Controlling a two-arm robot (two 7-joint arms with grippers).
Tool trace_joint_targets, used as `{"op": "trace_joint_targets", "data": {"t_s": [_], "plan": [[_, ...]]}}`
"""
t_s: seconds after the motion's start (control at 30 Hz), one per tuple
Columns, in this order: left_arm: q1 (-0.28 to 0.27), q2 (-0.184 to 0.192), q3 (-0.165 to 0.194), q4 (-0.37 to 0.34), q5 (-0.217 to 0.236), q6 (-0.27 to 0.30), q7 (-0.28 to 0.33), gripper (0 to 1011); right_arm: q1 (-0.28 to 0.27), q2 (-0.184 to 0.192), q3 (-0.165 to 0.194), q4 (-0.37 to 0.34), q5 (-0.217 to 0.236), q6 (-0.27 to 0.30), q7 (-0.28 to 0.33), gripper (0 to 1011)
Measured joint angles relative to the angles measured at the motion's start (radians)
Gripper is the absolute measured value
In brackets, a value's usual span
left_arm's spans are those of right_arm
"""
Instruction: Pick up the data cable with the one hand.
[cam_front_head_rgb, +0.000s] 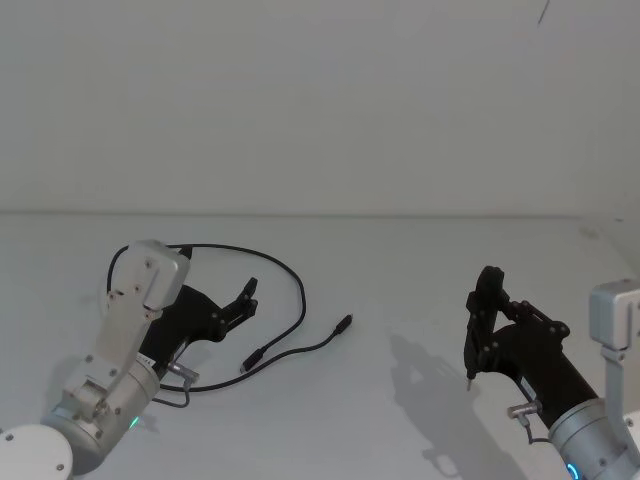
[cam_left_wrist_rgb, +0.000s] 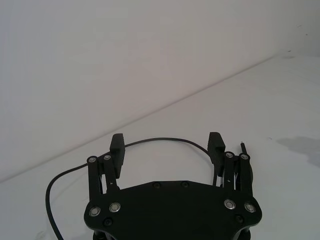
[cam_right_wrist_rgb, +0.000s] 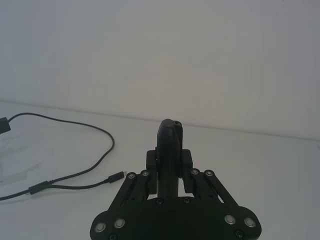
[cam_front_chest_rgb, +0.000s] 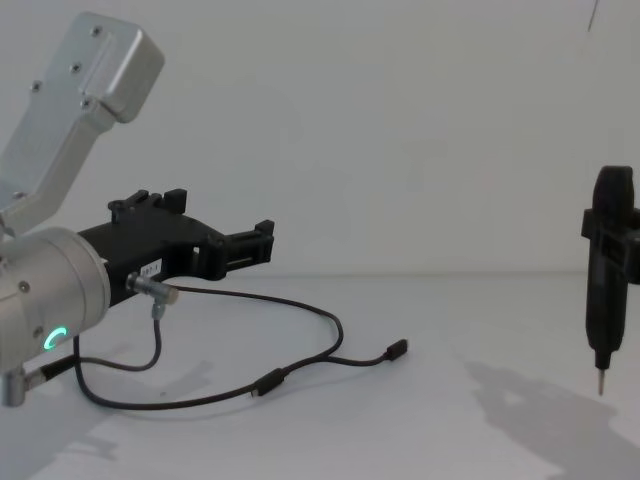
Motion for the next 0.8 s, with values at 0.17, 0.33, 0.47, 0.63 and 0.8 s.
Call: {"op": "trace_joint_targets", "data": {"t_s": [0.17, 0.33, 0.47, 0.63, 0.8], "plan": [[0.0, 0.0, 0.0, 0.0, 0.0, 0.0, 0.0, 1001, 0.0, 0.0, 0.0, 0.0, 0.0, 0.0, 0.0, 279], [0.0, 0.0, 0.0, 0.0, 0.0, 0.0, 0.0, 1001, 0.0, 0.0, 0.0, 0.0, 0.0, 0.0, 0.0, 279], [0.0, 0.0, 0.0, 0.0, -0.001, 0.0, -0.004, 1001, 0.0, 0.0, 0.0, 0.0, 0.0, 0.0, 0.0, 279], [-0.006, 0.004, -0.001, 0.001, -0.018, 0.001, -0.037, 1001, 0.0, 0.0, 0.0, 0.0, 0.0, 0.0, 0.0, 279], [-0.012, 0.013, -0.002, 0.001, -0.045, 0.014, -0.083, 1001, 0.0, 0.0, 0.0, 0.0, 0.0, 0.0, 0.0, 279]]}}
